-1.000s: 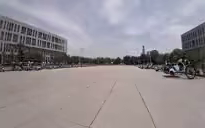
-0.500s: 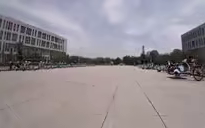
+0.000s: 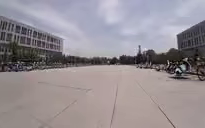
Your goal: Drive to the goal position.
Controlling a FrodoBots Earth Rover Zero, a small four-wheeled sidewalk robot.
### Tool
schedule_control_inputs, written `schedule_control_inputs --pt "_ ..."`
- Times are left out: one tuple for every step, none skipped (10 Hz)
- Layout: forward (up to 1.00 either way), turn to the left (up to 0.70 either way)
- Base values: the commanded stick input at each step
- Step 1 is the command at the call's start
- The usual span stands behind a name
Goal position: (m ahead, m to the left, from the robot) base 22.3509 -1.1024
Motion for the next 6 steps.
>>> schedule_control_inputs --pt "1.0 0.0" --pt "1.0 0.0" --pt "1.0 0.0" --pt "1.0 0.0" --pt "1.0 0.0" --pt "1.0 0.0"
